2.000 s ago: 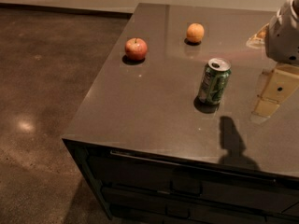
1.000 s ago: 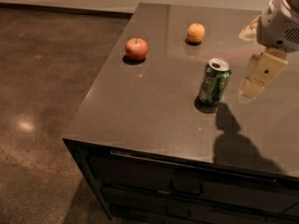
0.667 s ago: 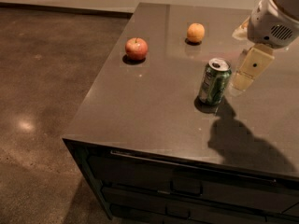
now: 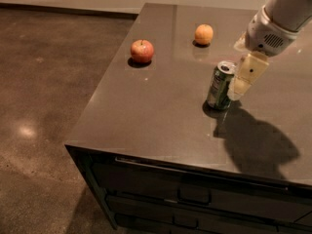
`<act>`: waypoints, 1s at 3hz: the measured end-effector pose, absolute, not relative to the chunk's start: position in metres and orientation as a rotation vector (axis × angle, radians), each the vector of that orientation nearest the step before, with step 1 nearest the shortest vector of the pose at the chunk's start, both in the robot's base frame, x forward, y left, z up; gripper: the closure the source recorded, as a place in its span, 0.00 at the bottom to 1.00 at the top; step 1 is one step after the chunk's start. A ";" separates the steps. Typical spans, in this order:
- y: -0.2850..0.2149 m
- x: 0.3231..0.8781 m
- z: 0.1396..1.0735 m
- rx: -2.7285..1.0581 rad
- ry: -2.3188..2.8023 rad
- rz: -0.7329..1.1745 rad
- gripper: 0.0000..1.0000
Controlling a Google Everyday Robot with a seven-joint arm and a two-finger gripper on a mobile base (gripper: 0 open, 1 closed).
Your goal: Move green can near apple
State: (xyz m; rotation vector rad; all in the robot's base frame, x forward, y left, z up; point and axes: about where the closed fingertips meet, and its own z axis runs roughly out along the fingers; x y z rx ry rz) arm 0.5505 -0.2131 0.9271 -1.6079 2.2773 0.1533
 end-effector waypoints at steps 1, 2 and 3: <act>-0.212 0.553 0.922 -1.616 2.281 0.179 0.11; -0.209 0.552 0.918 -1.625 2.282 0.217 0.31; -0.196 0.552 0.920 -1.659 2.256 0.241 0.54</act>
Offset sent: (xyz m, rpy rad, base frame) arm -0.0060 0.0031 -0.0114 0.0386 0.0767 0.0279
